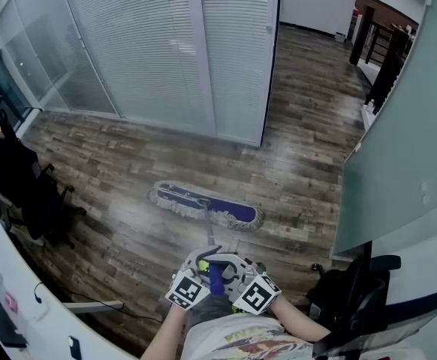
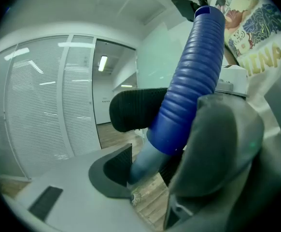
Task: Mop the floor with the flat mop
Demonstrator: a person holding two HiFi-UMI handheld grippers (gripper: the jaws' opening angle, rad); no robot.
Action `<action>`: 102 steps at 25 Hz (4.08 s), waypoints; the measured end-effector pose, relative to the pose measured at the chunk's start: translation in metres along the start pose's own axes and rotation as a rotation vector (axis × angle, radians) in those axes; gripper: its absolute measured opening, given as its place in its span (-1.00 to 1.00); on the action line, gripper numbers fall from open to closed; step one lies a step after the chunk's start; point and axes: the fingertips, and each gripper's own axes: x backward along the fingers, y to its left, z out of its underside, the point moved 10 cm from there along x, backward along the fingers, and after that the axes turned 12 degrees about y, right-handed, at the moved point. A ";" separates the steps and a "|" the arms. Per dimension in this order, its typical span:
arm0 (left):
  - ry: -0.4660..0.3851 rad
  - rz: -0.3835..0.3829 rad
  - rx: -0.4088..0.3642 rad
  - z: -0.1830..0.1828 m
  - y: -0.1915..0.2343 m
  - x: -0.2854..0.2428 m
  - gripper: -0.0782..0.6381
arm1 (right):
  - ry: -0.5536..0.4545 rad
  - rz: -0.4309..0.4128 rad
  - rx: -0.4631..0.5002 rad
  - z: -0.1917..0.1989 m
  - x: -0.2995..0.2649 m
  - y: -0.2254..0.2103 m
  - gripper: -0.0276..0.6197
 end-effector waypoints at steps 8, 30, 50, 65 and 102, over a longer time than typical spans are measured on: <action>0.014 0.024 -0.033 0.010 0.038 -0.019 -0.41 | -0.008 0.016 -0.016 0.012 -0.024 -0.030 -0.50; -0.084 0.050 -0.008 0.001 0.336 -0.054 -0.40 | 0.024 0.078 0.012 -0.019 -0.218 -0.253 -0.50; -0.052 -0.007 -0.031 -0.053 0.567 -0.178 -0.41 | -0.043 0.068 -0.008 0.021 -0.307 -0.506 -0.52; 0.046 0.016 0.033 -0.029 0.675 -0.252 -0.33 | 0.030 0.003 -0.134 0.074 -0.377 -0.605 -0.43; 0.068 -0.028 0.124 0.023 0.176 -0.040 -0.31 | 0.038 -0.053 -0.105 0.021 -0.122 -0.134 -0.43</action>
